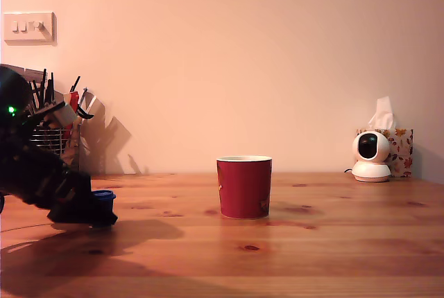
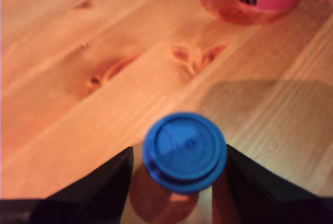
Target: Pick up the coffee capsules on the table and drop them inside the coffee cup
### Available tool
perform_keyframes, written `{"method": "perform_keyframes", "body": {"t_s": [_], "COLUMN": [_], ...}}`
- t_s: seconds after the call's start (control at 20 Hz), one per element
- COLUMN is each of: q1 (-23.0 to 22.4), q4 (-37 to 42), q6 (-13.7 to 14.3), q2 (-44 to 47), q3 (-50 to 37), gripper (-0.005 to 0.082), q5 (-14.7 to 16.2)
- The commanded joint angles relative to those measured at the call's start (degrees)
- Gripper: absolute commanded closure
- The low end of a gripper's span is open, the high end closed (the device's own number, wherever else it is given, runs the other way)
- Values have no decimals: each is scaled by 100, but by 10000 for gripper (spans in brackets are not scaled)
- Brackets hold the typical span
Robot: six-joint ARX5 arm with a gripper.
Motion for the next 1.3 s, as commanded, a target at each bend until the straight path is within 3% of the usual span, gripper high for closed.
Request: {"method": "perform_keyframes", "body": {"t_s": [0.0,0.5,1.25], "q1": [-17,-17,-15], "q4": [-11,-116,68], "q6": [33,33,-48], "q2": [122,120,-369], "q3": [-17,-17,-17], "gripper": [284,590,594], "q5": [7,9,15]}}
